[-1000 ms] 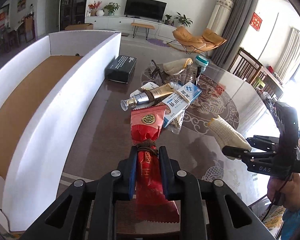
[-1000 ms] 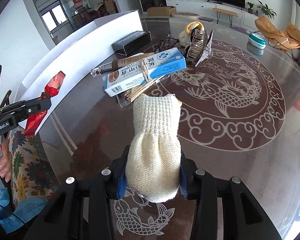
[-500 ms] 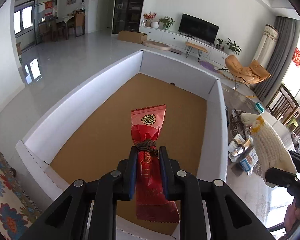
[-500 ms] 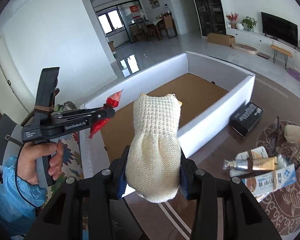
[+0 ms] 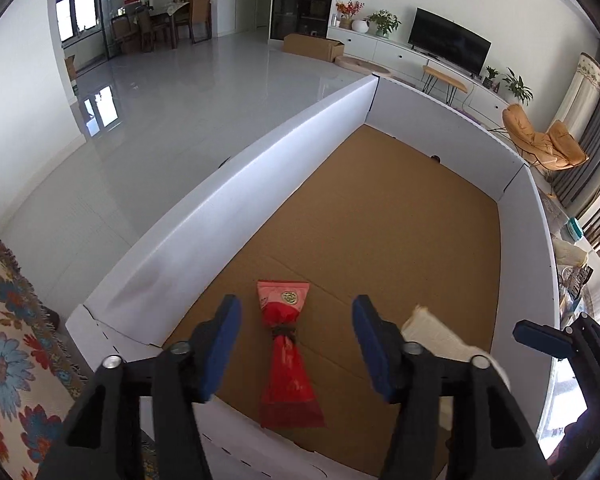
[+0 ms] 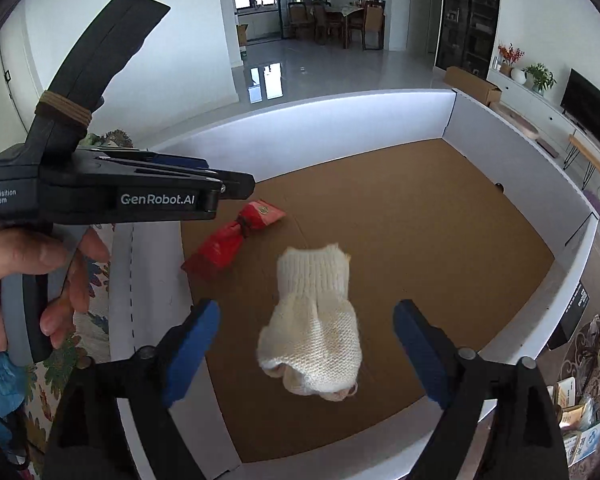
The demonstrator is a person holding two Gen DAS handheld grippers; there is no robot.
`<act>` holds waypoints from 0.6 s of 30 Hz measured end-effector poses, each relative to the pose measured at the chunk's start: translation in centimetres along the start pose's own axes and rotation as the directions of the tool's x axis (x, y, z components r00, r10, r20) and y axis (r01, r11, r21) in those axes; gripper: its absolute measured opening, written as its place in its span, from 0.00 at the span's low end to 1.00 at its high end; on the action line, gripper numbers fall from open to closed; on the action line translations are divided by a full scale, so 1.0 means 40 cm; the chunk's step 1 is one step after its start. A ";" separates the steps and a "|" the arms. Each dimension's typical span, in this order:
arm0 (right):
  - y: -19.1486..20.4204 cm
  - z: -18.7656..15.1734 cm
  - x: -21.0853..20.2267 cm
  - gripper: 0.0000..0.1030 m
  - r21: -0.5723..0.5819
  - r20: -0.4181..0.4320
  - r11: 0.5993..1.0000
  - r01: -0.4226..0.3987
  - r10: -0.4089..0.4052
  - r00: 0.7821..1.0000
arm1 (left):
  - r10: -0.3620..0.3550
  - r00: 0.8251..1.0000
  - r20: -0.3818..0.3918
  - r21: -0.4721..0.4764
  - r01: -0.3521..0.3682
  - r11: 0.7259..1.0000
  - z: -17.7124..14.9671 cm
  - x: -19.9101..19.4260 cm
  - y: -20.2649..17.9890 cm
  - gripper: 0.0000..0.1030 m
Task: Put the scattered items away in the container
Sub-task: 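Carry the red candy and cream glove over the white container and release both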
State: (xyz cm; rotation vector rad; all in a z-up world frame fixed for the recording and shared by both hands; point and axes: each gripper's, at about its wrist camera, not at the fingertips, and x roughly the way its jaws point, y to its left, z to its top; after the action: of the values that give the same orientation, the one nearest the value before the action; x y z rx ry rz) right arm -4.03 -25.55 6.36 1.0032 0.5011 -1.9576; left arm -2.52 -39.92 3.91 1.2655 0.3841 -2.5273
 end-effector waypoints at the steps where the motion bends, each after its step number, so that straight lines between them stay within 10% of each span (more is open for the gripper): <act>1: -0.005 -0.007 0.001 0.91 -0.003 0.001 1.000 0.004 -0.004 1.000 | -0.019 1.000 0.014 -0.005 0.019 1.000 0.003 -0.001 0.002 0.76; 8: -0.033 -0.047 0.023 0.91 -0.005 0.007 1.000 0.022 -0.022 1.000 | -0.188 0.970 0.156 0.011 0.188 0.982 0.012 -0.032 -0.006 0.79; 11: -0.055 -0.066 -0.015 0.92 0.039 0.101 0.999 0.019 -0.023 0.995 | -0.266 0.954 0.142 -0.011 0.270 0.963 -0.001 -0.013 -0.009 0.95; 18: -0.100 -0.116 -0.110 1.00 0.348 0.272 0.935 0.063 -0.165 0.948 | -0.216 0.961 0.170 0.064 0.208 0.976 0.001 -0.021 -0.057 0.96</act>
State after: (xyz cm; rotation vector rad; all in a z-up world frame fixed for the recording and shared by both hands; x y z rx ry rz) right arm -3.89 -18.04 6.99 0.8722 0.0548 -2.3036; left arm -2.93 -37.73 4.86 1.0541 0.4451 -2.8174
